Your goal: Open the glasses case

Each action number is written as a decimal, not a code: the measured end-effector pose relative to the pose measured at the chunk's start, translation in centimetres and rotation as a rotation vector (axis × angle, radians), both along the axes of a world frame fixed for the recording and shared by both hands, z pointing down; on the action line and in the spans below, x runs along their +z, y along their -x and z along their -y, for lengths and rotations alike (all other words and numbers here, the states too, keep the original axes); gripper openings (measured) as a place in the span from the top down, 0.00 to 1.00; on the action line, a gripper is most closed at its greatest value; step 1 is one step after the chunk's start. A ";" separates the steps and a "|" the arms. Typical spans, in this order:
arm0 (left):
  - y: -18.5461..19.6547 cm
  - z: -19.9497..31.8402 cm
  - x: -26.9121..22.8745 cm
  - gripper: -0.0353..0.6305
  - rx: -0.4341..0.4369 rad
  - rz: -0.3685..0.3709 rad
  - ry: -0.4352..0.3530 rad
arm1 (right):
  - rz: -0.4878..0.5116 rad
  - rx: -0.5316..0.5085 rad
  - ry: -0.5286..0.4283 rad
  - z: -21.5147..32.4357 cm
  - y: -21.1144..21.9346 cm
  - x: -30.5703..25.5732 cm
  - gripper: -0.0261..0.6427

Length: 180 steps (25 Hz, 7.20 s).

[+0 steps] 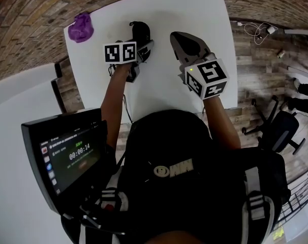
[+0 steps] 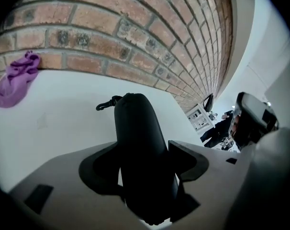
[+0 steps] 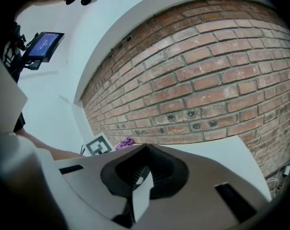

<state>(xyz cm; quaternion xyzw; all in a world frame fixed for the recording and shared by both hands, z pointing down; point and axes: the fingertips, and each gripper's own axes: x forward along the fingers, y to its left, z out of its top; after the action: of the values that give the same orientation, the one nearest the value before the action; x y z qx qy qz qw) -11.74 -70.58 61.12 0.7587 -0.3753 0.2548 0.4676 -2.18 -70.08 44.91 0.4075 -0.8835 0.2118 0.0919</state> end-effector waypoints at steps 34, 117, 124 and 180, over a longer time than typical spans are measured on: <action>7.9 -8.5 -30.3 0.48 -0.130 -0.265 -0.760 | -0.431 -0.462 -0.352 -13.6 17.7 -5.9 0.95; 3.8 -10.8 -31.3 0.42 0.063 -0.508 -0.935 | 0.989 -0.308 -0.149 -6.9 9.7 -16.9 0.50; 4.9 -11.3 -30.8 0.49 0.116 -0.504 -0.861 | 0.886 -0.344 -0.125 -7.0 9.3 -15.5 0.50; 4.3 -14.3 -20.5 0.53 0.538 -0.036 -0.563 | -1.285 -0.701 -0.851 -9.9 9.5 -4.7 0.95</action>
<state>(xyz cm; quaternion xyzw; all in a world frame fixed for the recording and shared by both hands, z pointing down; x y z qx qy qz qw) -16.05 -56.26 40.59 0.9330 -0.2098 0.2420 0.1641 -11.71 -60.19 40.20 0.1511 -0.7394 -0.4523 0.4752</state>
